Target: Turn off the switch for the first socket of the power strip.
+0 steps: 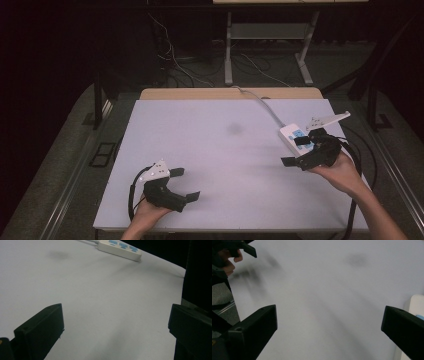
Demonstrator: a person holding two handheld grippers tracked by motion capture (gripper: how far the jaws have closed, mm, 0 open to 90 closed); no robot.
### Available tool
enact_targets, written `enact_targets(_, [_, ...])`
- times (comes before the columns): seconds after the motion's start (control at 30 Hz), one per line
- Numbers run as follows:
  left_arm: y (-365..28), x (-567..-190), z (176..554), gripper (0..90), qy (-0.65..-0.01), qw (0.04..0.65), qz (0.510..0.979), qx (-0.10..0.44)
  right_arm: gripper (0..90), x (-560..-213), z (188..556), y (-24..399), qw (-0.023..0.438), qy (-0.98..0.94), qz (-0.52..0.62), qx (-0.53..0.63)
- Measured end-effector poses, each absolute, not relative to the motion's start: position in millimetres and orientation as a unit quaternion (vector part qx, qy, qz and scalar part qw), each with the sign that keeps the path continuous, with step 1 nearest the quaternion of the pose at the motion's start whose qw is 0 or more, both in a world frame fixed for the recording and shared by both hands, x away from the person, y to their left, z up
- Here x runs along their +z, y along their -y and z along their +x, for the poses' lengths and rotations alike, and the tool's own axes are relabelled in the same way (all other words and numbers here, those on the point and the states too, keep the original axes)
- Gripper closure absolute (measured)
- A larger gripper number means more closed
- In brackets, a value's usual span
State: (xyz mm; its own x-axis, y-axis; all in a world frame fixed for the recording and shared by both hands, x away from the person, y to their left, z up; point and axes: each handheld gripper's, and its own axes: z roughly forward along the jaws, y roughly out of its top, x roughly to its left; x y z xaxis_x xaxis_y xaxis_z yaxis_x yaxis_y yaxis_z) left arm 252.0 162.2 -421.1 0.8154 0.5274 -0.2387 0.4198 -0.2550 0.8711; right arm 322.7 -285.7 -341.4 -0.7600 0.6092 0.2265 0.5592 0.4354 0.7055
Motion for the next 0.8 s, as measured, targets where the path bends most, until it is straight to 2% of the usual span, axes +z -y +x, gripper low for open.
enact_targets(0.8, [-163.2,-421.7,252.8,0.0,-0.301,0.533,0.789,0.05,0.2,-330.2,359.9,282.8,0.042,-0.862,0.353,0.362])
